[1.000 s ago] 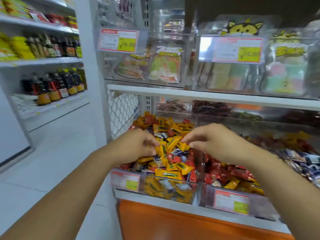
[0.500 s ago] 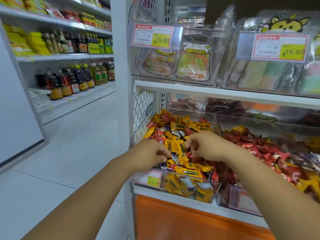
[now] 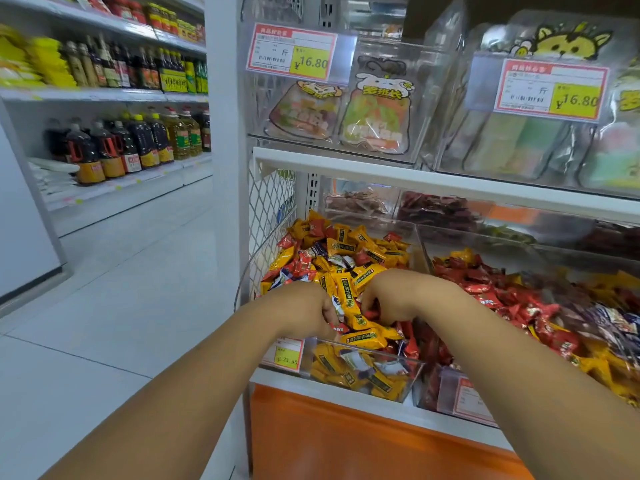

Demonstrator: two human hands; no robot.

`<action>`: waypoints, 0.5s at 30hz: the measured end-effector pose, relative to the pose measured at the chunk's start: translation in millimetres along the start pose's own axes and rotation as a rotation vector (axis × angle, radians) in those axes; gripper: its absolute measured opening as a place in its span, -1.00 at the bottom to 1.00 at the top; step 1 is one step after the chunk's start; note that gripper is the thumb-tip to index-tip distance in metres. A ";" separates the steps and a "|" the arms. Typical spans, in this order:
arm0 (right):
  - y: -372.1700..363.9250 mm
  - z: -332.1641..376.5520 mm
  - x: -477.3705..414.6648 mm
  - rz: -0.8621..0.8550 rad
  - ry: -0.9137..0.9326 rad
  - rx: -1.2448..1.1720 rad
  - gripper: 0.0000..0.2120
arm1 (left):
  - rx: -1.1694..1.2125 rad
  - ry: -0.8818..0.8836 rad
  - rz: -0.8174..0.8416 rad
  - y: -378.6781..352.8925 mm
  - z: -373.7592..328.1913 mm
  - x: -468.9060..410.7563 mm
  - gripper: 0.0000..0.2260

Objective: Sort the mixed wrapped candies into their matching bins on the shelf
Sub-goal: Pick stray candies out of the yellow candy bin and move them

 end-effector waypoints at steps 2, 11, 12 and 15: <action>6.6 -4.1 -1.1 -0.086 0.016 -0.115 -0.78 | 0.030 -0.005 -0.030 3.2 1.0 1.2 -0.73; 37.4 -11.9 36.1 -0.289 0.093 -0.580 -0.72 | 0.253 -0.036 -0.283 56.7 10.1 27.6 -0.84; 38.7 -14.1 39.1 -0.298 0.094 -0.641 -0.74 | 0.266 -0.040 -0.302 60.7 9.8 29.2 -0.82; 41.2 -25.3 49.4 -0.326 0.074 -0.784 -0.78 | 0.312 -0.053 -0.319 67.0 5.0 30.4 -0.80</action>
Point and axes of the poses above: each hand's wrist, its own x-axis away from the middle knuckle, its own y-axis out of the back of the hand, z = x × y, the point moved 10 cm from there along -x, towards the middle knuckle, and after that the axes turned 1 degree about -z, right-handed, at the moved point
